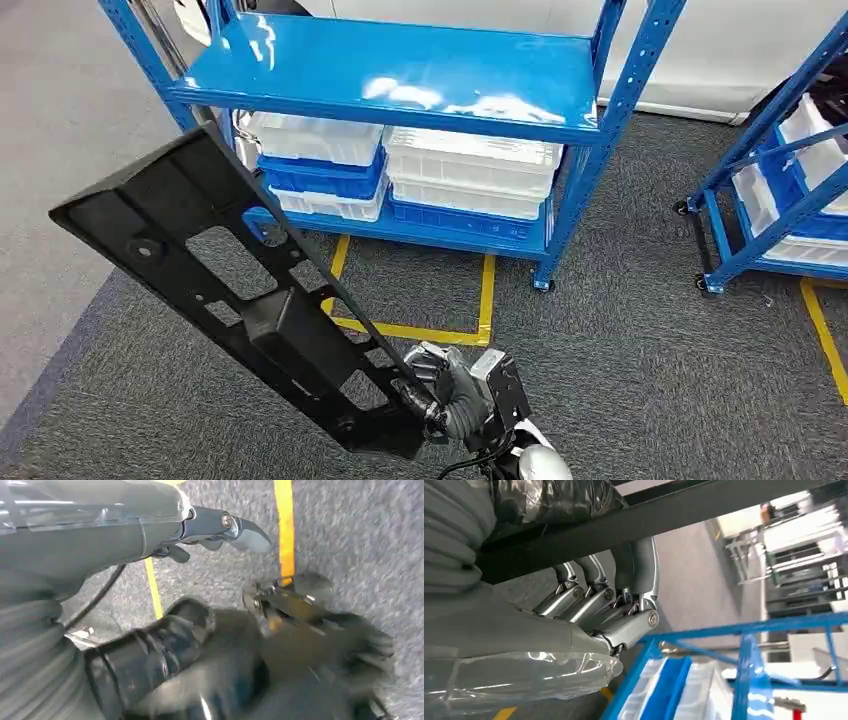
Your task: Take the parts from the cabinet and place them on the table.
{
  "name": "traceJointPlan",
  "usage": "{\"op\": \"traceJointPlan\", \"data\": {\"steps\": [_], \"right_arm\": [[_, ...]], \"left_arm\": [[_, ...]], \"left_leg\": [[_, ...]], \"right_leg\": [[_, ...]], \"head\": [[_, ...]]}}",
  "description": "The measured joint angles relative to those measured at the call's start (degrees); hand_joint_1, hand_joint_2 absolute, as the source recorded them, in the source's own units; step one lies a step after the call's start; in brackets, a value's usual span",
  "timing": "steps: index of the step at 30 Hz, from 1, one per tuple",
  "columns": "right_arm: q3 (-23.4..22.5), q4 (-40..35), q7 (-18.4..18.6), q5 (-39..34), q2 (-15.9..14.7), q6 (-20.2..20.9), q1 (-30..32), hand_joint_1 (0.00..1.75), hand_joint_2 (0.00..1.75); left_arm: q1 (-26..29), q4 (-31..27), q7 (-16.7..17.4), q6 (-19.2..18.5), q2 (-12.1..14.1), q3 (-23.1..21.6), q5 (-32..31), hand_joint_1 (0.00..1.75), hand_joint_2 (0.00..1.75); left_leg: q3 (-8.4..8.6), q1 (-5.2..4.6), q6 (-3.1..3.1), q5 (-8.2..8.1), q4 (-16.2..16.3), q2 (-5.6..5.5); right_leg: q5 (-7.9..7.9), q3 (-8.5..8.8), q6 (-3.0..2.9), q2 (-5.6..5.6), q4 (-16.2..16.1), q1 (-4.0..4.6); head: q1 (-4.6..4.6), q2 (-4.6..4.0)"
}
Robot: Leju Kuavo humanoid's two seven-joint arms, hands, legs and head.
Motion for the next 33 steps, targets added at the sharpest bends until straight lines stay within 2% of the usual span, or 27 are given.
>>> {"op": "traceJointPlan", "data": {"steps": [1,3,4,5,7,8,9,10,11,13,14,15,16,18,19,20,21,23,24,25,26,27,28,29,30,31,33], "right_arm": [[0.15,-0.22,-0.53,-0.2,0.07,0.53,0.14,1.55,1.75],[0.46,-0.72,-1.51,-0.37,0.24,1.83,0.59,1.55,1.75],[0.59,-1.01,-1.84,-0.39,0.24,2.43,0.89,1.55,1.75],[0.81,-1.29,-2.1,-0.37,0.24,2.76,1.2,1.55,1.75],[1.2,-2.04,-2.36,-0.33,0.24,3.37,1.73,1.55,1.75],[1.36,-2.26,-2.58,-0.26,0.24,3.5,1.91,1.55,1.75],[1.44,-2.43,-2.8,-0.13,0.24,3.54,2.08,1.55,1.75],[1.53,-2.6,-3.0,-0.07,0.24,3.59,2.22,1.55,1.75],[1.73,-2.76,-3.19,0.0,0.24,3.67,2.3,1.55,1.75],[1.9,-3.19,-3.32,0.02,0.22,3.83,2.4,1.55,1.75],[1.95,-3.52,-3.37,0.02,0.22,3.89,2.4,1.55,1.75],[1.95,-3.9,-3.41,0.02,0.24,3.98,2.38,1.55,1.75],[1.97,-4.18,-3.5,0.02,0.22,4.02,2.35,1.55,1.75],[2.08,-4.27,-3.85,0.0,0.2,4.13,2.42,1.55,1.75],[2.14,-4.4,-3.89,0.0,0.17,4.13,2.5,1.55,1.75],[2.32,-4.48,-3.94,0.02,0.15,4.16,2.38,1.55,1.75],[2.38,-4.48,-3.94,0.0,0.13,4.18,2.48,1.55,1.75],[2.45,-4.68,-4.11,-0.04,0.13,4.18,2.49,1.55,1.75],[2.47,-4.66,-4.11,-0.07,0.13,4.18,2.52,1.55,1.75],[2.49,-4.66,-4.11,-0.07,0.11,4.18,2.54,1.55,1.75],[2.56,-4.66,-4.11,-0.04,0.09,4.18,2.56,1.55,1.75],[2.6,-4.66,-4.11,-0.06,0.09,4.16,2.56,1.55,1.75],[2.6,-4.66,-4.18,-0.09,0.07,4.16,2.56,1.55,1.75],[2.62,-4.68,-4.22,-0.11,0.07,4.16,2.54,1.55,1.75],[2.65,-4.85,-4.31,-0.13,0.07,4.13,2.54,1.55,1.75],[2.65,-4.97,-4.33,-0.17,0.07,4.13,2.5,1.55,1.75],[2.71,-5.14,-4.44,-0.2,0.0,4.07,2.51,1.55,1.75]], "left_arm": [[-0.01,0.02,0.02,-0.04,-0.37,0.0,-0.15,0.0,1.75],[0.03,0.02,0.13,-0.22,-0.89,0.0,-0.59,0.0,1.75],[0.01,0.04,0.24,-0.26,-1.12,-0.02,-0.83,0.0,1.75],[-0.06,0.04,0.24,-0.33,-1.33,-0.02,-0.9,0.0,1.75],[-0.14,0.04,0.24,-0.42,-1.47,-0.02,-1.05,0.0,1.75],[-0.28,0.04,0.28,-0.42,-1.49,0.0,-1.14,0.0,1.75],[-0.35,0.04,0.33,-0.46,-1.49,0.0,-1.38,0.0,1.75],[-0.39,0.04,0.33,-0.52,-1.51,0.0,-1.47,0.0,1.75],[-0.43,0.04,0.33,-0.68,-1.51,0.0,-1.49,0.0,1.75],[-0.56,0.04,0.33,-1.03,-1.51,0.0,-1.53,0.0,1.75],[-0.64,0.04,0.33,-1.16,-1.53,0.0,-1.55,0.0,1.75],[-0.71,0.04,0.31,-1.25,-1.73,0.0,-1.55,0.0,1.75],[-0.67,0.04,0.31,-1.25,-1.71,0.0,-1.55,0.0,1.75],[-0.64,0.04,0.33,-1.29,-1.73,0.0,-1.55,0.0,1.75],[-0.48,0.04,0.39,-1.33,-1.73,0.0,-1.55,0.0,1.75],[-0.45,0.04,0.35,-1.33,-1.71,0.0,-1.55,0.0,1.75],[-0.48,0.04,0.35,-1.33,-1.71,0.0,-1.53,0.0,1.75],[-0.6,0.04,0.26,-1.33,-1.68,0.02,-1.53,0.0,1.75],[-0.67,0.04,0.26,-1.33,-1.62,0.02,-1.53,0.0,1.75],[-0.71,0.04,0.22,-1.33,-1.57,0.02,-1.53,0.0,1.75],[-0.68,0.04,0.22,-1.33,-1.55,0.02,-1.53,0.0,1.75],[-0.65,0.04,0.22,-1.31,-1.55,0.02,-1.55,0.0,1.75],[-0.67,0.04,0.22,-1.33,-1.51,0.02,-1.57,0.0,1.75],[-0.61,0.04,0.22,-1.33,-1.47,0.02,-1.6,0.0,1.75],[-0.49,0.07,0.24,-1.42,-1.55,0.0,-1.62,0.0,1.75],[-0.3,0.07,0.26,-1.44,-1.49,0.02,-1.64,0.0,1.75],[-0.12,0.07,0.28,-1.42,-1.44,0.02,-1.64,0.0,1.75]], "left_leg": [[0.17,-0.03,0.24,-0.65,-0.97,-0.03],[-0.91,-0.2,0.9,0.27,-0.74,-0.08],[-1.25,0.52,1.6,1.16,-1.18,0.23],[-1.68,0.31,2.02,1.74,-1.13,0.41],[-3.25,0.06,3.18,2.89,-0.99,0.66],[-4.1,-0.07,3.33,3.46,-0.78,0.69],[-5.09,-0.2,3.39,3.98,-0.5,0.7],[-6.34,-0.34,3.39,4.53,-0.05,0.72],[-7.38,-0.48,3.35,4.97,0.37,0.72],[-9.09,-0.68,3.2,5.64,1.11,0.64],[-9.57,-0.62,3.13,5.87,1.52,0.64],[-10.08,-0.97,2.84,6.04,1.88,0.7],[-10.12,-0.67,2.47,6.65,1.87,0.74],[-10.32,-0.23,1.86,7.57,1.36,0.83],[-10.35,-0.43,1.47,8.19,1.08,0.75],[-10.81,-0.35,1.16,6.52,1.78,0.41],[-11.78,-0.38,0.93,3.71,3.56,0.31],[-13.77,0.09,0.21,-2.33,11.63,0.31],[-14.48,0.33,-0.16,-4.02,15.68,0.32],[-14.52,0.58,-0.56,-4.14,18.25,0.35],[-13.38,0.95,-1.01,-2.52,18.33,0.36],[-11.55,1.26,-1.4,-0.43,16.24,0.38],[-8.43,1.72,-2.01,1.99,11.67,0.39],[-5.19,2.27,-2.7,3.04,6.61,0.37],[-3.06,2.03,-3.61,0.79,3.14,-0.04],[-2.36,1.66,-2.35,0.19,1.33,-0.48],[-3.4,1.5,-1.59,0.27,1.85,-0.48]], "right_leg": [[0.83,-0.16,0.31,-0.06,-0.22,-0.01],[2.22,-0.24,0.88,-0.08,-0.89,-0.06],[1.72,-0.63,1.35,0.07,-0.75,0.09],[-0.62,-1.23,1.57,0.33,0.26,-0.13],[-8.37,-3.1,1.72,0.36,7.4,-0.23],[-10.78,-3.96,1.79,0.36,11.65,-0.24],[-11.47,-4.49,1.82,0.36,15.24,-0.24],[-9.96,-4.12,1.79,0.36,17.25,-0.21],[-7.76,-2.72,1.61,0.36,16.61,-0.18],[-4.55,3.14,0.76,0.42,9.71,0.11],[-5.36,6.9,0.0,0.48,4.62,0.45],[-7.02,9.43,-0.52,0.41,0.24,0.75],[-7.78,10.29,-0.3,0.31,-1.68,0.79],[-6.83,9.8,-0.41,0.49,-1.62,1.23],[-5.88,9.57,-0.67,0.4,-2.27,1.01],[-5.62,9.82,-0.88,0.17,-4.1,0.3],[-4.96,9.14,-1.4,0.34,-4.02,0.11],[-3.95,7.57,-1.34,0.1,-3.74,-0.08],[-3.55,6.87,-1.23,-0.11,-3.57,-0.14],[-3.18,6.16,-1.05,-0.21,-3.29,-0.28],[-2.84,5.24,-0.68,-0.34,-2.81,-0.57],[-2.63,4.43,-0.4,-0.34,-2.31,-0.9],[-2.4,3.47,-0.01,-0.33,-1.52,-1.35],[-2.3,2.67,0.35,-0.23,-0.68,-1.56],[-2.12,1.79,0.86,-0.09,-0.06,-1.41],[-1.83,1.27,1.28,0.03,0.47,-1.38],[-0.63,0.88,2.14,0.03,0.28,-1.11]], "head": [[0.0,0.0],[-0.02,0.0],[0.13,0.0],[0.02,0.02],[0.09,0.0],[0.11,0.0],[0.09,0.0],[0.09,0.0],[0.09,0.0],[0.09,0.0],[0.05,0.0],[0.05,0.0],[0.05,0.0],[0.09,0.0],[0.07,0.02],[0.18,0.0],[0.02,0.02],[0.0,0.0],[0.02,0.0],[0.02,0.0],[0.0,0.0],[0.04,0.0],[0.0,0.02],[0.02,0.0],[-0.1,0.0],[-0.17,0.0],[-0.15,0.02]]}}
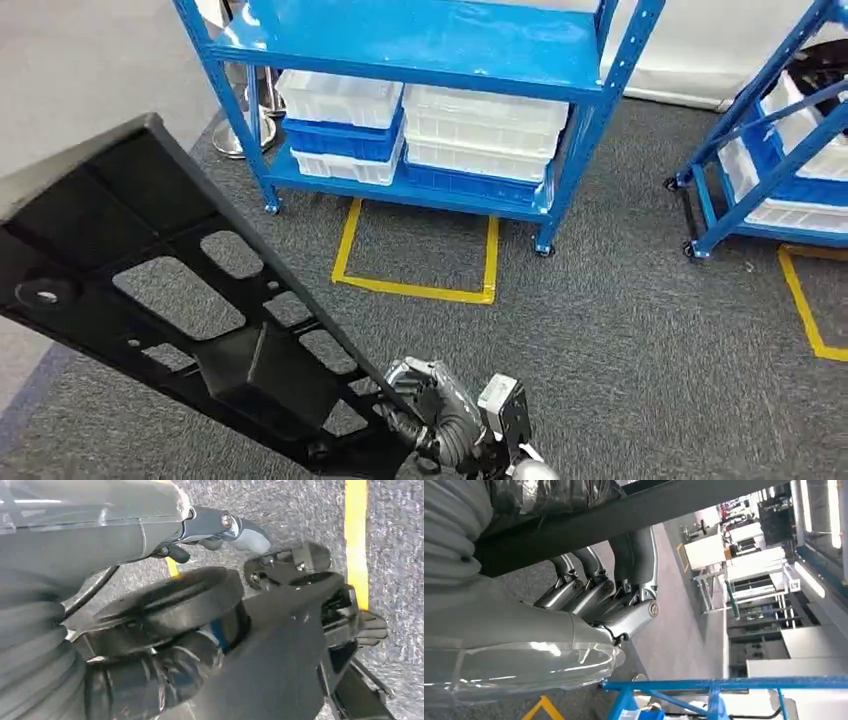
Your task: Take the parts from the cabinet and place them on the table.
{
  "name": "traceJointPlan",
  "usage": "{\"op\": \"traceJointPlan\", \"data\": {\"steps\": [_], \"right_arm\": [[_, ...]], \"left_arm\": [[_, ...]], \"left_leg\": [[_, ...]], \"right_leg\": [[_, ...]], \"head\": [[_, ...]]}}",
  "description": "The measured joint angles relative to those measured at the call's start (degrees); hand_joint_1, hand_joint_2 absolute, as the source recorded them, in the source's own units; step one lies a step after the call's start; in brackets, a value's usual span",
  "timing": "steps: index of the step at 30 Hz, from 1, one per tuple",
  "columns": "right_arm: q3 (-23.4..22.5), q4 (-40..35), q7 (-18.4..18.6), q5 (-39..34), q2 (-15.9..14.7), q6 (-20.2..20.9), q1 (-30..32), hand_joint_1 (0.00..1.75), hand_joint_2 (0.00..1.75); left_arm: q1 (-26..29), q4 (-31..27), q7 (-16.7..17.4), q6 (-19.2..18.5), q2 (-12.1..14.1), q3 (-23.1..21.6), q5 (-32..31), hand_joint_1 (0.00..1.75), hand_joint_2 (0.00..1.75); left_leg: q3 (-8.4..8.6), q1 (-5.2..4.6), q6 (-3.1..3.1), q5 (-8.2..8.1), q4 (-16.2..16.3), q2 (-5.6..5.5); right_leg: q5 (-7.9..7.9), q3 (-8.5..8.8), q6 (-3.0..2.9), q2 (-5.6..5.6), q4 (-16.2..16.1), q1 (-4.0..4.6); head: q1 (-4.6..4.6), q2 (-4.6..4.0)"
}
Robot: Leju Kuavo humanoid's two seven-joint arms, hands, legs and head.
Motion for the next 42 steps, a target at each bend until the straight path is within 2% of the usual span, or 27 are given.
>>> {"op": "traceJointPlan", "data": {"steps": [1,2,3,5,6,7,9,11,13,14,16,17,19,21,22,23,24,26,27,28,32,34,36,38,39,41,42], "right_arm": [[0.0,0.0,0.0,0.0,-0.11,0.0,0.03,1.55,1.75],[0.0,0.0,-0.02,0.0,-0.2,0.0,0.02,1.55,1.75],[0.0,0.0,-0.07,0.0,-0.26,-0.04,0.03,1.55,1.75],[0.02,-0.02,-0.11,0.0,-0.33,-0.15,0.03,1.55,1.75],[0.02,-0.02,-0.18,0.0,-0.39,-0.24,0.04,1.55,1.75],[0.02,-0.02,-0.2,0.0,-0.5,-0.26,0.04,1.55,1.75],[0.02,-0.02,-0.2,0.0,-0.68,-0.35,0.06,1.55,1.75],[0.02,-0.07,-0.26,0.0,-0.72,-0.42,0.02,1.55,1.75],[0.04,-0.53,-0.31,0.0,-0.72,-0.5,-0.09,1.55,1.75],[0.04,-0.74,-0.42,0.0,-0.72,-0.63,-0.17,1.55,1.75],[0.04,-0.76,-0.63,-0.02,-0.72,-0.83,-0.17,1.55,1.75],[0.04,-0.76,-0.63,-0.02,-0.72,-0.83,-0.09,1.55,1.75],[0.11,-0.76,-0.63,0.02,-0.7,-0.9,-0.1,1.55,1.75],[0.13,-0.76,-0.7,-0.02,-0.72,-0.92,-0.1,1.55,1.75],[0.13,-0.76,-0.68,-0.02,-0.72,-0.92,-0.09,1.55,1.75],[0.13,-0.76,-0.68,-0.02,-0.72,-0.92,-0.04,1.55,1.75],[0.13,-0.76,-0.68,0.0,-0.72,-0.94,-0.01,1.55,1.75],[0.13,-0.76,-0.7,-0.02,-0.72,-0.98,-0.04,1.55,1.75],[0.13,-0.79,-0.74,0.0,-0.72,-1.05,-0.04,1.55,1.75],[0.13,-0.87,-0.79,0.04,-0.72,-1.16,-0.05,1.55,1.75],[0.13,-1.27,-1.16,1.01,-0.74,-2.01,-0.08,1.55,1.75],[0.13,-1.49,-1.4,1.44,-0.81,-2.14,-0.05,1.55,1.75],[0.13,-1.57,-1.55,1.7,-0.87,-2.27,-0.02,1.55,1.75],[0.13,-1.57,-1.73,2.16,-1.03,-2.51,0.03,1.55,1.75],[0.13,-1.57,-1.79,2.47,-1.09,-2.77,0.08,1.55,1.75],[0.13,-1.62,-1.84,2.86,-1.18,-2.97,0.09,1.55,1.75],[0.13,-1.75,-1.86,2.99,-1.2,-2.99,0.08,1.55,1.75]], "left_arm": [[-0.04,0.0,0.0,0.0,0.0,0.0,0.0,0.0,1.75],[-0.07,0.02,0.0,0.0,0.0,0.0,0.0,0.0,1.75],[-0.15,0.02,0.0,0.0,0.0,0.0,-0.02,0.0,1.75],[-0.25,0.04,-0.02,0.0,0.0,0.0,-0.04,0.0,1.75],[-0.25,0.02,-0.07,0.0,0.0,0.02,-0.04,0.0,1.75],[-0.24,0.02,-0.13,0.0,0.0,0.02,-0.09,0.0,1.75],[-0.26,0.02,-0.22,-0.02,0.02,0.02,-0.17,0.0,1.75],[-0.35,0.02,-0.24,0.0,0.0,0.04,-0.31,0.0,1.75],[-0.43,0.02,-0.33,-0.04,-0.37,0.04,-0.33,0.0,1.75],[-0.36,0.04,-0.35,-0.04,-0.37,0.07,-0.35,0.0,1.75],[-0.42,0.04,-0.35,-0.04,-0.39,0.04,-0.46,0.0,1.75],[-0.32,0.04,-0.39,-0.02,-0.31,0.07,-0.48,0.0,1.75],[-0.35,0.02,-0.55,0.0,-0.17,0.13,-0.5,0.0,1.75],[-0.47,0.02,-0.63,0.02,-0.04,0.22,-0.52,0.0,1.75],[-0.51,0.02,-0.7,0.02,-0.02,0.24,-0.52,0.0,1.75],[-0.54,0.02,-0.7,0.02,-0.02,0.24,-0.52,0.0,1.75],[-0.52,0.02,-0.68,0.04,0.0,0.24,-0.59,0.0,1.75],[-0.41,0.02,-0.66,0.2,0.02,0.26,-0.94,0.0,1.75],[-0.39,0.04,-0.66,0.2,0.04,0.26,-0.96,0.0,1.75],[-0.23,0.04,-0.61,0.17,0.04,0.26,-0.98,0.0,1.75],[0.05,0.04,-0.68,0.11,0.04,0.35,-1.07,0.0,1.75],[-0.01,0.04,-0.68,0.04,0.02,0.39,-1.14,0.0,1.75],[-0.01,0.04,-0.68,0.04,0.02,0.44,-1.18,0.0,1.75],[0.06,0.04,-0.68,0.07,0.04,0.55,-1.2,0.0,1.75],[0.07,0.04,-0.68,0.09,0.04,0.63,-1.24,0.0,1.75],[-0.03,0.04,-0.68,0.17,0.04,0.74,-1.44,0.0,1.75],[-0.09,0.04,-0.66,0.17,0.02,0.77,-1.55,0.0,1.75]], "left_leg": [[-0.31,-0.14,0.53,0.32,0.06,0.04],[-0.98,0.35,1.64,0.96,-0.31,0.34],[-1.44,0.1,2.39,1.43,-0.26,0.44],[-2.94,-0.38,3.68,2.63,-0.14,0.74],[-3.67,-0.68,4.01,3.17,-0.12,0.85],[-4.46,-1.04,4.22,3.75,-0.1,0.95],[-5.71,-1.69,4.43,4.76,-0.06,0.96],[-6.68,-2.25,4.46,5.69,-0.06,0.85],[-7.1,-2.7,4.15,6.31,0.03,0.83],[-7.14,-2.27,3.79,6.89,-0.15,0.97],[-7.22,-1.92,3.27,7.71,-0.49,1.06],[-7.34,-2.51,2.9,7.66,-0.14,0.97],[-8.61,-2.04,2.04,3.77,2.96,0.75],[-10.8,-1.55,1.44,-2.59,11.32,0.76],[-11.54,-1.41,1.21,-3.87,14.93,0.77],[-11.37,-1.3,1.03,-3.44,16.38,0.79],[-10.19,-1.13,0.88,-1.88,15.53,0.8],[-3.98,-0.74,0.46,2.12,6.8,0.84],[-1.15,-0.48,0.3,2.52,2.27,0.83],[0.35,-0.68,0.28,1.28,0.09,0.7],[-0.87,-0.75,2.61,1.5,-0.91,0.5],[-1.24,-0.68,3.72,2.19,-1.01,0.71],[-2.06,-0.88,4.38,2.72,-0.96,0.94],[-2.8,-1.01,4.36,3.17,-0.77,0.58],[-3.02,-1.05,4.35,3.29,-0.73,0.37],[-3.27,-1.2,4.13,3.57,-0.56,-0.44],[-3.26,-1.25,4.0,3.66,-0.52,-0.89]], "right_leg": [[0.46,-0.06,0.44,-0.02,-0.2,-0.09],[-0.18,-0.48,0.76,0.0,0.23,-0.35],[-2.49,-1.07,0.78,0.01,1.44,-0.36],[-9.3,-3.3,0.68,0.07,9.16,-0.27],[-11.44,-4.34,0.62,0.13,13.46,-0.1],[-12.23,-4.86,0.45,0.18,17.05,0.08],[-9.49,-2.55,-0.34,0.27,16.37,0.44],[-6.24,4.21,-2.31,0.41,7.2,1.34],[-7.75,10.04,-4.32,0.27,-1.59,2.41],[-7.82,10.46,-3.76,0.34,-2.74,2.47],[-7.13,10.07,-3.83,0.44,-3.03,2.83],[-6.12,9.76,-3.81,0.37,-4.02,2.07],[-5.22,9.04,-3.86,0.03,-4.22,1.73],[-4.26,7.75,-3.95,-0.19,-4.07,1.65],[-3.84,7.01,-3.86,-0.3,-3.93,1.58],[-3.47,6.35,-3.74,-0.38,-3.71,1.47],[-3.19,5.69,-3.55,-0.38,-3.4,1.33],[-2.88,4.49,-3.08,-0.33,-2.34,0.95],[-2.81,4.01,-2.91,-0.31,-1.74,1.01],[-2.79,3.27,-2.63,-0.27,-1.25,1.23],[-1.72,2.35,-1.18,-0.32,-0.69,1.49],[-4.97,0.91,-0.68,0.13,2.6,1.1],[-10.07,-2.82,-0.24,0.28,11.77,0.97],[-11.8,-4.74,-0.19,0.29,17.26,0.95],[-11.01,-4.04,-0.3,0.33,16.48,0.95],[-6.45,1.76,-1.05,0.91,7.26,1.07],[-4.43,5.12,-1.67,2.03,1.67,1.23]], "head": [[0.0,-0.02],[0.11,0.0],[0.09,-0.02],[0.11,0.0],[0.11,-0.02],[0.11,-0.02],[0.11,-0.02],[0.09,0.0],[0.04,-0.02],[0.07,0.0],[0.09,-0.02],[0.15,0.0],[-0.07,-0.02],[-0.04,0.0],[-0.07,0.0],[-0.07,0.0],[-0.07,0.0],[-0.07,-0.02],[-0.09,-0.02],[-0.09,0.0],[0.0,0.0],[0.09,-0.02],[0.05,-0.02],[0.04,0.0],[0.04,-0.02],[0.07,-0.02],[0.04,0.0]]}}
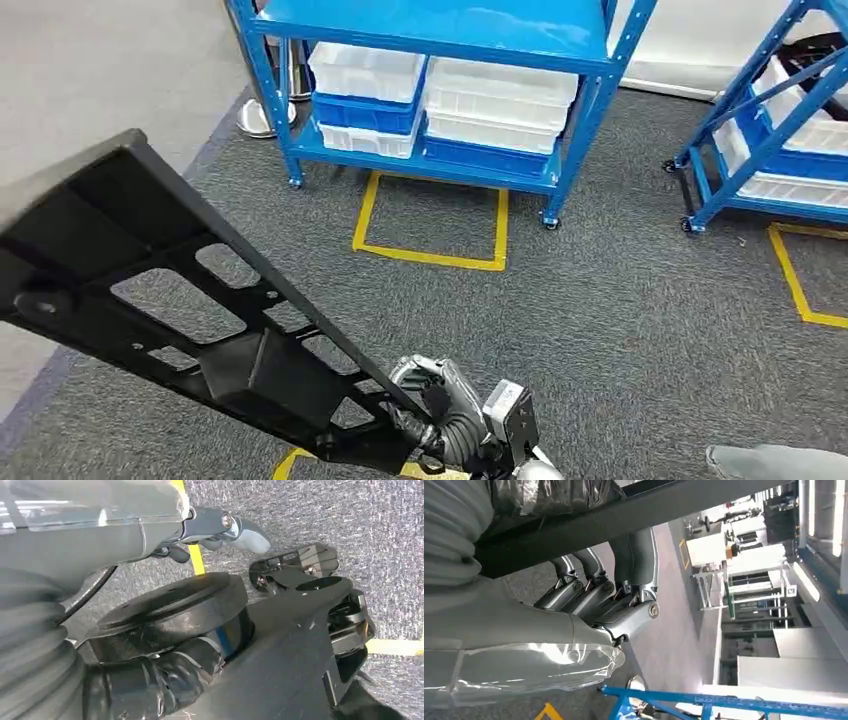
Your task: Take the parts from the cabinet and place them on the table.
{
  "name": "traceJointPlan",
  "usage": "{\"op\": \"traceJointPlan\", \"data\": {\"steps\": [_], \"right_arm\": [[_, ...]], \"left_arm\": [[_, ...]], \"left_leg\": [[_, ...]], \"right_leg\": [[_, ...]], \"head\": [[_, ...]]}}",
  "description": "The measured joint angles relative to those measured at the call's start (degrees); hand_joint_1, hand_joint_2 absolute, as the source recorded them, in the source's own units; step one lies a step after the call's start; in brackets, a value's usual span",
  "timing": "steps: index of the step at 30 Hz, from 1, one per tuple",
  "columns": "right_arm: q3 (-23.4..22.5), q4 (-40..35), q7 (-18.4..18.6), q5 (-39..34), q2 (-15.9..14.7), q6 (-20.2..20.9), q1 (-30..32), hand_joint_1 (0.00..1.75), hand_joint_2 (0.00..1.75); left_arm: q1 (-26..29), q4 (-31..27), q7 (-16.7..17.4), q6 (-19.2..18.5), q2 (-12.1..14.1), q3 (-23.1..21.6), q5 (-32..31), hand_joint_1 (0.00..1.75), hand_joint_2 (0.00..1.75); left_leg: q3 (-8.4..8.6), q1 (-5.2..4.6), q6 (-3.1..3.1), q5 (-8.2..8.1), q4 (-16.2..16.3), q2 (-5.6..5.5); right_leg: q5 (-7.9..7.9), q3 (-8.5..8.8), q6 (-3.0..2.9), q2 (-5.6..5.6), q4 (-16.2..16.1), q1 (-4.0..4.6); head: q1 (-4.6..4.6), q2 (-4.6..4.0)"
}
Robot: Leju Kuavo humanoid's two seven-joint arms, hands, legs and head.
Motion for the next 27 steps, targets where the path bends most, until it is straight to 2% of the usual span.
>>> {"op": "traceJointPlan", "data": {"steps": [1,4,5,6,7,8,10,11,12,13,15,16,17,18,20,21,22,23,24,25,26,27], "right_arm": [[0.02,-0.07,-0.04,0.15,0.0,-0.02,-0.11,1.55,1.75],[0.02,-0.33,-0.13,0.35,-0.02,-0.2,-0.07,1.55,1.75],[0.02,-0.37,-0.15,0.39,-0.02,-0.24,-0.11,1.55,1.75],[0.04,-0.46,-0.15,0.48,0.04,-0.35,-0.15,1.55,1.75],[0.09,-0.46,-0.15,0.52,0.04,-0.35,-0.22,1.55,1.75],[0.18,-0.52,-0.24,0.52,0.09,-0.39,-0.28,1.55,1.75],[0.28,-0.59,-0.39,0.74,0.07,-0.46,-0.23,1.55,1.75],[0.35,-0.59,-0.39,0.92,0.07,-0.55,-0.23,1.55,1.75],[0.42,-0.59,-0.42,1.03,0.07,-0.63,-0.21,1.55,1.75],[0.44,-0.59,-0.42,1.09,0.07,-0.74,-0.23,1.55,1.75],[0.44,-0.65,-0.55,1.14,0.09,-0.87,-0.27,1.55,1.75],[0.55,-0.77,-0.59,1.31,0.11,-0.85,-0.28,1.55,1.75],[0.59,-0.87,-0.63,1.31,0.09,-0.87,-0.26,1.55,1.75],[0.61,-0.92,-0.68,1.33,0.09,-0.85,-0.26,1.55,1.75],[0.98,-0.92,-0.7,1.46,0.09,-0.85,-0.25,1.55,1.75],[1.2,-0.96,-0.7,1.49,0.11,-0.9,-0.34,1.55,1.75],[1.33,-1.09,-0.72,1.55,0.15,-1.0,-0.38,1.55,1.75],[1.4,-1.16,-0.83,1.62,0.2,-0.98,-0.41,1.55,1.75],[1.42,-1.18,-0.9,1.66,0.22,-1.01,-0.33,1.55,1.75],[1.42,-1.18,-0.94,1.77,0.2,-1.01,-0.27,1.55,1.75],[1.42,-1.18,-0.94,1.9,0.2,-1.01,-0.22,1.55,1.75],[1.49,-1.18,-0.92,2.01,0.2,-1.01,-0.2,1.55,1.75]], "left_arm": [[-0.02,0.0,0.02,0.0,-0.26,0.0,0.0,0.0,1.75],[-0.13,0.0,0.17,0.02,-0.26,0.02,-0.2,0.0,1.75],[-0.09,0.0,0.31,0.04,-0.28,0.02,-0.28,0.0,1.75],[-0.12,0.0,0.44,0.11,-0.24,0.04,-0.44,0.0,1.75],[-0.16,0.0,0.5,0.15,-0.24,0.04,-0.5,0.0,1.75],[-0.18,-0.02,0.52,0.17,-0.22,0.04,-0.5,0.0,1.75],[-0.44,-0.02,0.52,0.2,-0.2,0.09,-0.5,0.0,1.75],[-0.54,-0.02,0.52,0.2,-0.2,0.11,-0.5,0.0,1.75],[-0.6,-0.02,0.52,0.22,-0.2,0.11,-0.52,0.0,1.75],[-0.55,-0.02,0.68,0.33,-0.2,0.11,-0.61,0.0,1.75],[-0.45,-0.02,1.14,0.7,-0.2,0.11,-0.83,0.0,1.75],[-0.32,0.0,1.36,0.94,-0.2,0.11,-0.92,0.0,1.75],[-0.32,-0.02,1.57,1.12,-0.2,0.11,-1.09,0.0,1.75],[-0.29,-0.02,1.75,1.25,-0.2,0.11,-1.31,0.0,1.75],[0.0,0.0,2.14,1.4,-0.2,0.11,-1.55,0.0,1.75],[-0.01,0.0,2.23,1.46,-0.24,0.11,-1.73,0.0,1.75],[0.0,-0.02,2.43,1.59,-0.37,0.11,-1.84,0.0,1.75],[-0.25,-0.02,2.49,1.73,-0.37,0.11,-1.86,0.0,1.75],[-0.25,-0.02,2.62,1.92,-0.39,0.11,-1.88,0.0,1.75],[-0.25,-0.02,2.71,1.97,-0.42,0.11,-1.88,0.0,1.75],[-0.24,-0.02,2.71,1.99,-0.42,0.11,-1.88,0.0,1.75],[-0.25,-0.02,2.71,2.01,-0.42,0.11,-1.88,0.0,1.75]], "left_leg": [[-0.21,-0.01,-0.29,0.17,0.02,-0.12],[-0.77,0.26,-1.25,0.76,0.0,-1.11],[-0.77,0.24,-1.61,0.98,-0.24,-1.39],[-1.03,0.05,-1.83,0.55,0.17,-1.29],[-1.57,0.07,-2.18,-0.59,1.35,-0.16],[-2.73,0.16,-2.39,-2.62,4.0,0.34],[-6.63,0.3,-2.84,-7.43,13.36,0.57],[-7.72,0.3,-2.97,-8.36,16.29,0.61],[-7.68,0.3,-3.02,-7.88,17.16,0.71],[-6.13,0.3,-2.99,-6.03,14.68,1.01],[-1.1,0.28,-2.74,-1.51,5.54,1.94],[1.13,0.09,-2.37,-0.51,0.68,4.56],[1.39,-0.58,-2.33,-0.97,-0.51,5.05],[1.22,-0.39,-1.78,-0.98,-0.43,4.71],[0.63,-0.4,-1.4,-0.73,-0.38,3.62],[0.78,-0.05,-0.86,-0.33,-0.9,2.94],[0.97,0.2,-0.46,-0.04,-1.02,2.62],[0.83,0.26,-0.18,0.11,-1.0,2.3],[0.58,0.25,0.01,0.24,-0.96,1.87],[0.36,0.22,0.14,0.33,-0.9,1.45],[0.11,0.2,0.15,0.38,-0.77,0.91],[-0.11,0.21,0.14,0.4,-0.49,0.31]], "right_leg": [[-1.04,1.44,-0.59,1.94,-2.66,-0.08],[-0.5,1.05,-0.51,0.66,-3.0,0.4],[-0.28,1.06,-0.77,0.3,-3.21,0.4],[0.32,1.2,-1.17,-0.4,-4.08,-0.54],[0.5,1.25,-1.33,-0.82,-4.32,-0.43],[0.59,1.09,-1.59,-1.23,-4.34,-0.44],[0.62,0.79,-1.67,-2.61,-4.28,-0.24],[0.64,0.65,-1.7,-3.13,-4.2,-0.17],[0.64,0.58,-1.7,-3.77,-4.09,-0.11],[0.63,0.54,-1.7,-4.34,-3.97,-0.07],[0.52,0.56,-1.55,-5.12,-3.71,-0.06],[0.44,0.47,-1.43,-5.46,-3.57,0.08],[0.36,0.22,-1.22,-5.77,-3.18,0.54],[0.52,-0.17,-0.96,-6.09,-3.1,0.68],[0.64,-0.15,-0.75,-7.25,-3.14,0.66],[0.45,0.0,-0.4,-7.75,-2.97,0.82],[-0.52,-0.12,0.05,-6.15,-2.12,0.43],[-2.24,-1.04,0.26,-4.05,-0.09,0.35],[-4.98,-2.99,0.49,-2.45,4.43,0.02],[-7.38,-5.31,0.65,-1.85,9.65,-0.17],[-8.56,-7.06,0.74,-1.72,13.36,-0.2],[-8.42,-7.84,0.81,-1.71,14.91,-0.27]], "head": [[-0.08,0.0],[0.02,0.0],[-0.04,-0.02],[0.0,-0.02],[-0.09,0.0],[-0.31,-0.02],[-0.33,-0.02],[-0.35,-0.02],[-0.35,-0.02],[-0.35,0.0],[-0.35,0.0],[-0.33,-0.02],[-0.35,-0.02],[-0.24,-0.02],[-0.24,0.0],[-0.31,-0.02],[-0.26,0.0],[-0.22,0.0],[-0.13,0.0],[-0.15,-0.02],[-0.15,0.0],[-0.15,-0.02]]}}
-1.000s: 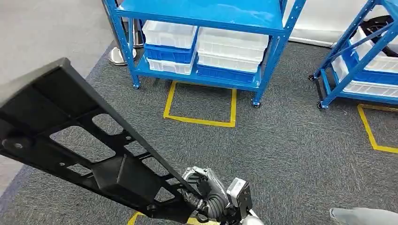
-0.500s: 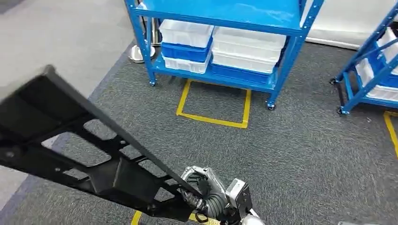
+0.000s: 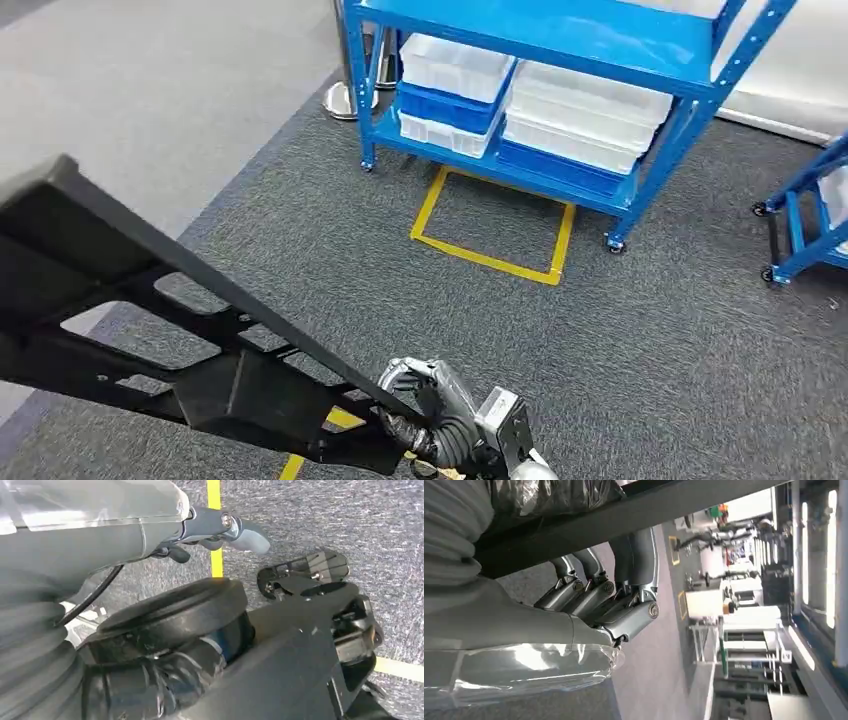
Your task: Take the parts from the cabinet and place them on the table.
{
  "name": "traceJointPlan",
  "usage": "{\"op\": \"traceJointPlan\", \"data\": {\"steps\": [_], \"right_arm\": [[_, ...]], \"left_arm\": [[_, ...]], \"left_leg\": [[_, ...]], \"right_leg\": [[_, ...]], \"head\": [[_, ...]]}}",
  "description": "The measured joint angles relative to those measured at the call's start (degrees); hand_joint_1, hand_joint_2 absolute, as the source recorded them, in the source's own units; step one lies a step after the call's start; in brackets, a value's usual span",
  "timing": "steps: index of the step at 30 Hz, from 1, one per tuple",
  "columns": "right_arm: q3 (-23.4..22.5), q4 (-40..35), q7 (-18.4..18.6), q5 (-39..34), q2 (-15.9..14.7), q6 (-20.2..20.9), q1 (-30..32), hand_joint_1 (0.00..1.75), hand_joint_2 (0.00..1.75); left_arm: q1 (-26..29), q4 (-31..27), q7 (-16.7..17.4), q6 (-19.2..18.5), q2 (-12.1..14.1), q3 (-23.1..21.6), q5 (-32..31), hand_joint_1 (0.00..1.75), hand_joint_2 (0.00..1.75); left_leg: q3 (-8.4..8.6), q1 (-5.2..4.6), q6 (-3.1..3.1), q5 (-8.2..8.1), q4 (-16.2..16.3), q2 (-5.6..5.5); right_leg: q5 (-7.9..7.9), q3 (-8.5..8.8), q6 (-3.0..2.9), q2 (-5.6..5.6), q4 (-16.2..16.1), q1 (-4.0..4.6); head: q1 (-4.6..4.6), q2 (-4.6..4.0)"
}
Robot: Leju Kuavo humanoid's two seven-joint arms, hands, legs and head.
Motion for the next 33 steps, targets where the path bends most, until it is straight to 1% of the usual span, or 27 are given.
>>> {"op": "traceJointPlan", "data": {"steps": [1,3,4,5,7,8,9,10,11,12,14,15,16,17,18,19,20,21,24,25,26,27,29,30,31,32,33], "right_arm": [[0.11,0.0,-0.02,0.02,0.0,0.0,-0.01,1.55,1.75],[0.13,0.0,-0.02,0.04,0.0,-0.02,-0.06,1.55,1.75],[0.22,-0.02,-0.02,0.04,0.02,-0.02,-0.13,1.55,1.75],[0.33,0.0,-0.02,0.04,0.02,0.0,-0.13,1.55,1.75],[0.48,-0.07,-0.07,0.07,0.04,0.0,-0.14,1.55,1.75],[0.61,-0.07,-0.07,0.07,0.04,0.04,-0.31,1.55,1.75],[0.85,-0.07,-0.09,0.06,0.09,0.07,-0.61,1.55,1.75],[0.94,-0.11,-0.13,0.07,0.37,0.11,-0.9,1.55,1.75],[0.99,-0.07,-0.15,0.04,0.55,0.13,-1.09,1.55,1.75],[1.09,-0.07,-0.28,-0.04,0.7,0.2,-1.19,1.55,1.75],[1.25,0.02,-0.31,-0.11,0.79,0.28,-1.19,1.55,1.75],[1.27,0.11,-0.31,-0.11,0.81,0.37,-1.27,1.55,1.75],[1.36,0.2,-0.31,-0.07,0.81,0.57,-1.36,1.55,1.75],[1.44,0.26,-0.31,-0.07,0.81,0.72,-1.48,1.55,1.75],[1.51,0.26,-0.31,-0.07,0.83,0.88,-1.67,1.55,1.75],[1.62,0.26,-0.31,-0.07,0.94,1.03,-1.94,1.55,1.75],[1.68,0.26,-0.31,-0.07,1.01,1.05,-2.13,1.55,1.75],[1.71,0.26,-0.33,-0.09,1.01,1.09,-2.21,1.55,1.75],[1.81,0.26,-0.28,-0.09,1.27,1.44,-2.44,1.55,1.75],[1.82,0.28,-0.26,-0.09,1.35,1.73,-2.73,1.55,1.75],[1.88,0.31,-0.24,-0.09,1.44,2.03,-2.99,1.55,1.75],[1.9,0.33,-0.24,-0.13,1.44,2.23,-3.11,1.55,1.75],[1.9,0.59,-0.18,-0.13,1.33,2.34,-3.08,1.55,1.75],[1.9,0.81,-0.11,-0.13,1.33,2.45,-3.08,1.55,1.75],[1.9,0.98,-0.09,-0.13,1.33,2.51,-3.08,1.55,1.75],[1.92,1.09,-0.09,-0.13,1.33,2.58,-3.11,1.55,1.75],[1.9,1.11,-0.09,-0.13,1.33,2.69,-3.14,1.55,1.75]], "left_arm": [[-0.03,0.0,0.0,0.0,0.0,0.0,-0.02,0.0,1.75],[-0.08,0.0,0.0,0.0,-0.11,0.0,-0.02,0.0,1.75],[-0.15,0.0,0.0,0.0,-0.17,0.0,-0.02,0.0,1.75],[-0.31,0.0,0.0,0.0,-0.26,0.0,-0.02,0.0,1.75],[-0.37,0.0,0.0,0.07,-0.26,0.0,0.0,0.0,1.75],[-0.34,0.0,-0.02,0.11,-0.33,0.02,0.04,0.0,1.75],[-0.36,0.0,-0.04,0.18,-0.33,0.04,0.07,0.0,1.75],[-0.38,0.0,-0.07,0.24,-0.37,0.13,0.11,0.0,1.75],[-0.4,0.0,-0.07,0.4,-0.37,0.28,0.2,0.0,1.75],[-0.53,0.0,-0.2,0.53,-0.37,0.44,0.48,0.0,1.75],[-0.82,0.0,-0.39,1.01,-0.35,0.57,0.7,0.0,1.75],[-0.86,0.0,-0.5,1.16,-0.35,0.7,0.83,0.0,1.75],[-0.82,0.0,-0.52,1.29,-0.35,0.85,1.07,0.0,1.75],[-0.71,0.0,-0.5,1.44,-0.37,0.96,1.14,0.0,1.75],[-0.58,0.0,-0.35,1.62,-0.37,1.07,1.25,0.0,1.75],[-0.42,0.0,-0.15,1.88,-0.37,1.27,1.33,0.0,1.75],[-0.31,0.0,-0.06,2.12,-0.35,1.49,1.42,0.0,1.75],[-0.27,0.0,0.0,2.21,-0.39,1.72,1.55,0.0,1.75],[0.22,0.0,0.26,2.27,-0.44,2.18,1.86,0.0,1.75],[0.24,0.0,0.39,2.36,-0.66,2.38,1.99,0.0,1.75],[0.12,0.0,0.42,2.43,-0.85,2.49,2.14,0.0,1.75],[0.02,0.0,0.44,2.52,-0.96,2.65,2.34,0.0,1.75],[0.02,0.0,0.48,2.62,-1.29,2.99,2.34,0.0,1.75],[0.04,0.0,0.48,2.65,-1.4,3.19,2.4,0.0,1.75],[0.05,0.0,0.48,2.62,-1.42,3.3,2.38,0.0,1.75],[0.04,0.0,0.48,2.54,-1.55,3.32,2.34,0.0,1.75],[0.04,0.0,0.46,2.41,-1.6,3.34,2.27,0.0,1.75]], "left_leg": [[-0.1,0.03,-0.02,-0.01,0.2,-0.6],[-0.11,0.09,-0.25,-0.16,0.69,-1.9],[-0.16,0.17,-0.59,-0.38,1.06,-2.62],[-0.68,-0.03,-1.05,-0.3,1.21,-3.02],[-1.31,0.17,-1.92,0.04,1.27,-3.9],[-1.37,0.38,-2.36,0.28,1.01,-4.44],[-1.73,0.38,-2.72,0.35,0.92,-4.92],[-1.59,0.65,-2.78,-0.26,1.2,-4.23],[-2.58,0.57,-2.89,-1.75,3.32,-2.16],[-4.3,0.58,-3.1,-3.88,6.94,-0.79],[-8.1,0.64,-3.63,-7.84,15.91,0.41],[-8.74,0.61,-3.7,-8.17,18.0,0.58],[-7.98,0.6,-3.57,-7.09,17.18,0.69],[-6.14,0.58,-3.31,-5.16,14.02,0.87],[-3.27,0.47,-2.9,-2.7,8.88,1.25],[-0.3,0.17,-2.27,-0.5,3.37,2.35],[0.83,-0.52,-1.65,-1.61,1.07,4.97],[0.79,-0.77,-1.5,-1.22,0.35,4.81],[0.03,-0.92,-1.02,-0.76,0.12,3.15],[0.8,-0.03,-0.61,-0.08,-0.73,2.7],[0.82,-0.05,-0.44,0.17,-0.96,2.26],[0.62,0.01,-0.13,0.37,-0.96,1.89],[0.24,0.01,0.02,0.49,-0.85,0.93],[0.1,0.02,0.0,0.54,-0.75,0.36],[0.04,0.09,-0.04,0.56,-0.59,-0.43],[0.06,0.23,-0.12,0.51,-0.37,-1.2],[0.07,0.41,-0.37,0.35,-0.01,-2.05]], "right_leg": [[1.57,0.72,0.02,0.01,-1.36,-0.13],[6.35,4.8,-0.09,0.39,-9.37,-0.47],[8.13,7.62,-0.21,2.21,-15.6,-0.8],[7.3,8.07,-0.15,4.54,-16.19,-0.68],[7.48,7.71,-0.42,3.91,-16.44,-0.42],[7.56,7.71,-0.75,3.5,-16.38,-0.28],[7.8,7.79,-1.15,2.94,-16.81,-0.58],[8.14,7.95,-1.71,2.08,-17.26,-0.79],[8.23,7.92,-2.22,1.61,-17.47,-0.74],[8.25,7.79,-2.39,0.91,-17.48,-0.68],[8.13,7.7,-2.6,-0.92,-17.41,-0.28],[8.11,7.69,-2.63,-1.63,-17.39,-0.05],[8.06,7.75,-2.7,-2.37,-17.38,0.2],[8.02,7.81,-2.77,-2.95,-17.37,0.4],[7.99,7.92,-2.82,-3.47,-17.36,0.63],[7.95,8.05,-2.84,-3.93,-17.36,0.83],[7.96,7.99,-2.76,-4.35,-17.38,1.02],[7.98,7.64,-2.58,-4.79,-17.17,1.1],[8.25,7.9,-2.02,-6.37,-17.5,1.01],[7.73,7.87,-1.37,-5.39,-17.13,1.0],[6.6,7.4,-0.95,-2.37,-15.76,0.62],[4.3,5.84,-0.78,-0.74,-12.28,0.46],[0.21,1.61,-0.27,0.03,-3.19,-0.01],[-0.36,0.18,-0.07,0.03,-0.29,-0.18],[0.52,0.02,0.15,0.03,-0.05,-0.45],[2.85,1.33,0.37,0.05,-2.79,-0.74],[5.7,3.64,0.57,0.33,-7.48,-1.06]], "head": [[0.02,0.0],[0.02,0.02],[0.02,0.02],[0.04,0.0],[0.02,0.02],[-0.05,0.02],[0.02,0.0],[-0.02,0.0],[-0.04,0.0],[-0.11,0.02],[-0.09,0.02],[-0.11,0.0],[-0.09,0.0],[-0.11,0.02],[-0.09,0.0],[-0.11,0.02],[-0.02,0.0],[-0.13,0.02],[-0.09,0.0],[-0.09,0.02],[0.0,0.0],[0.0,0.0],[0.0,0.0],[0.0,0.0],[0.0,0.0],[0.0,0.02],[0.0,0.02]]}}
